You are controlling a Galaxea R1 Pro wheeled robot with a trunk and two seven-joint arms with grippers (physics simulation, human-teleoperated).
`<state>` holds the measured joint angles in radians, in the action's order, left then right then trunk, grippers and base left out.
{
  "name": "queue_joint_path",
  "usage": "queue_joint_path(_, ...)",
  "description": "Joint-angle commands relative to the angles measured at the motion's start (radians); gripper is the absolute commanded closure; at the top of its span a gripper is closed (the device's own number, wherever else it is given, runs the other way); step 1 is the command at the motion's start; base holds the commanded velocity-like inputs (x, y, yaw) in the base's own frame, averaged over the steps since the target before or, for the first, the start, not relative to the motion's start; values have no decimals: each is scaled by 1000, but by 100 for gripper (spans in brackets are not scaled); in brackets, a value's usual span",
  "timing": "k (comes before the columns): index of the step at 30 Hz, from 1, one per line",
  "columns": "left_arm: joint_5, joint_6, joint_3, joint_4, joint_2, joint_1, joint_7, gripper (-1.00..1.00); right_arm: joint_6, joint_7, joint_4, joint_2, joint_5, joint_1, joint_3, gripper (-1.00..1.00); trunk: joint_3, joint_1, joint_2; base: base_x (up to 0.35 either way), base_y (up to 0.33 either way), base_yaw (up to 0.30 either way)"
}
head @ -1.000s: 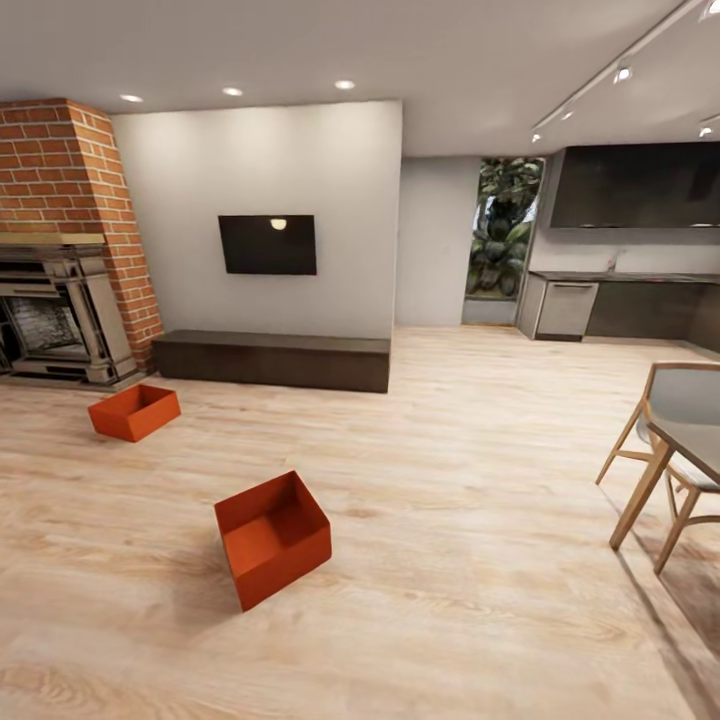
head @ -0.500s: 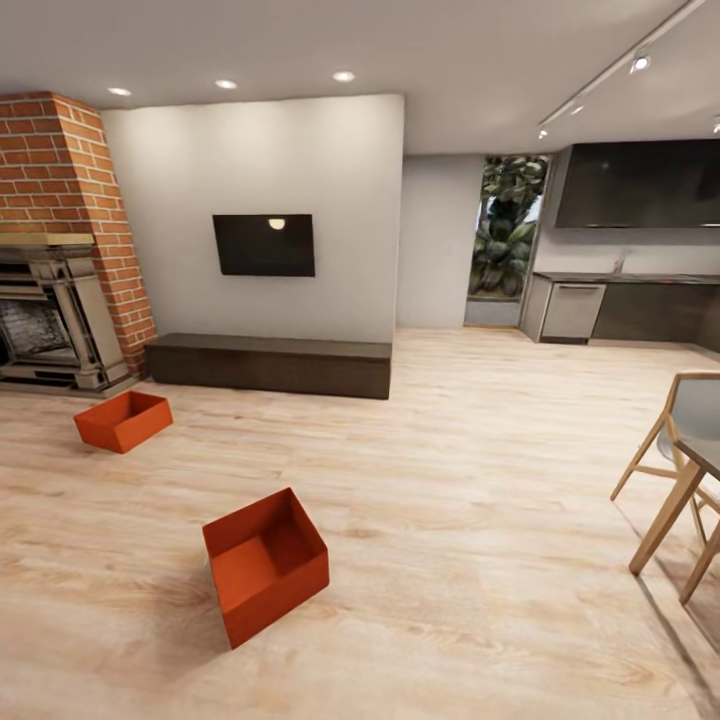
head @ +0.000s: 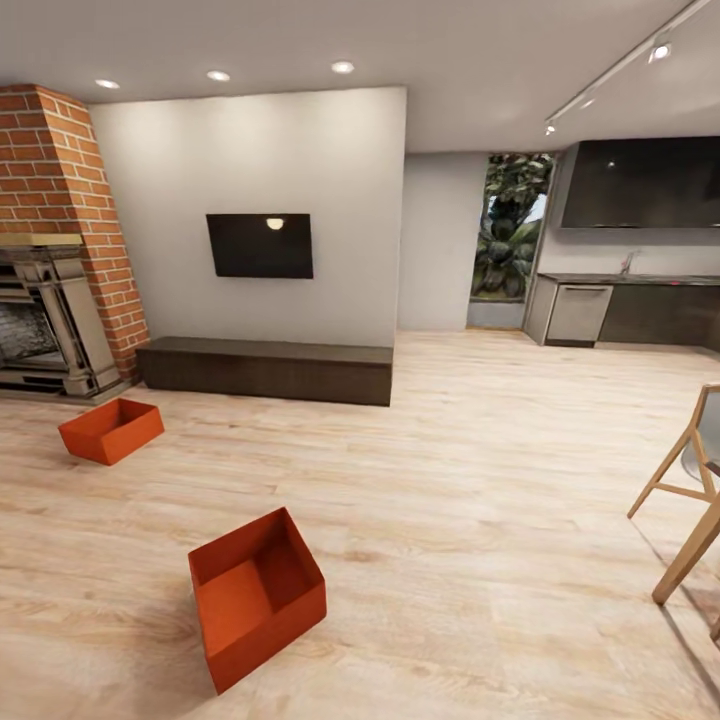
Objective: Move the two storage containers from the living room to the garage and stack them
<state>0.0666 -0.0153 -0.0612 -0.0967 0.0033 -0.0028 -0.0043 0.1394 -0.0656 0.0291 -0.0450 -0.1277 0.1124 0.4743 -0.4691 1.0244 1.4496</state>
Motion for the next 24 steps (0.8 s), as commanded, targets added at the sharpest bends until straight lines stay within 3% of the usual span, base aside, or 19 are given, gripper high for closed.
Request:
queue_joint_path(1, 7, -2, -5, 0, 0, 0, 0, -100, 6, 0, 3, 1, -10, 1, 8, -100, -1, 1, 0, 323, 0, 0)
queue_joint_path(11, 7, -22, -5, 1, 2, 0, -1, -100, 6, 0, 3, 0, -4, 1, 9, -100, -1, 1, 0, 277, 0, 0)
queue_joint_path(24, 9, -45, -5, 3, 4, 0, 0, -100, 7, 1, 3, 0, -7, 1, 9, -100, -1, 1, 0, 32, 0, 0)
